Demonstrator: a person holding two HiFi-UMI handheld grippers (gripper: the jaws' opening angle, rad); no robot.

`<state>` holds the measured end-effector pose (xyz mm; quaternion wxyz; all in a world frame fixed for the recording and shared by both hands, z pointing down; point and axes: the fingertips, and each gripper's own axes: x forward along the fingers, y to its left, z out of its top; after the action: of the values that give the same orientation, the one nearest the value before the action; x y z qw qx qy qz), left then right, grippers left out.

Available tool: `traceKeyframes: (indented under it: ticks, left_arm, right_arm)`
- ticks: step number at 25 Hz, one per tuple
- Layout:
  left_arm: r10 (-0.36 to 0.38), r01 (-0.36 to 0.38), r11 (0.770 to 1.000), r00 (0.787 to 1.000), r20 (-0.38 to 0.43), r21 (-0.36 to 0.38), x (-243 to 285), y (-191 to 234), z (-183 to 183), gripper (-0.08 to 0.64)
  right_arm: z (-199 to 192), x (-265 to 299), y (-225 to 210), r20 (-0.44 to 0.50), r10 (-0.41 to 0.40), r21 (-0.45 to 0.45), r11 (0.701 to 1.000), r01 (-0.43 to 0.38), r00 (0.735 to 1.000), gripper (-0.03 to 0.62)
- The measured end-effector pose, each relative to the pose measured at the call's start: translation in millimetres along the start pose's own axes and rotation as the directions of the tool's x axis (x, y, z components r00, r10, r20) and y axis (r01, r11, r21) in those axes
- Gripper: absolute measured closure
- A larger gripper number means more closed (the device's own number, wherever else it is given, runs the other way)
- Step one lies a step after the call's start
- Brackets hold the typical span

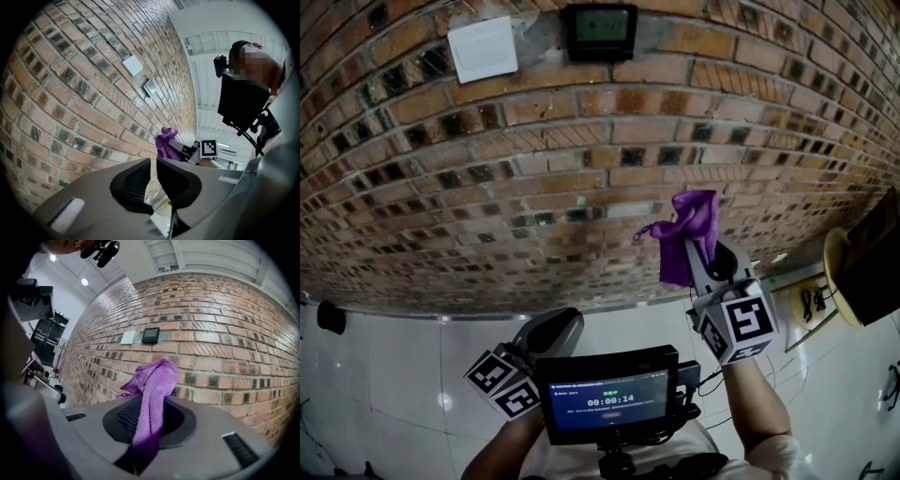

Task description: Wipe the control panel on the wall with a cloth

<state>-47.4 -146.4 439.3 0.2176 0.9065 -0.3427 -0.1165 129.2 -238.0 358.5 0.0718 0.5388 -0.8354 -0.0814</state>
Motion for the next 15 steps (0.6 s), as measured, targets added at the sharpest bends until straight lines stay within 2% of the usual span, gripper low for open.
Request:
traceKeyframes:
  ticks: [6, 15]
  left_arm:
    - [0.007, -0.007, 1.000, 1.000, 0.004, 0.000, -1, 6, 1, 0.526]
    - [0.007, -0.007, 1.000, 1.000, 0.001, 0.007, 1, 5, 1, 0.526]
  right_arm:
    - [-29, -12, 12, -0.066, 0.015, 0.041, 0.999, -0.013, 0.998, 0.511]
    - [-44, -23, 23, -0.087, 0.030, 0.042, 0.999, -0.027, 0.996, 0.511]
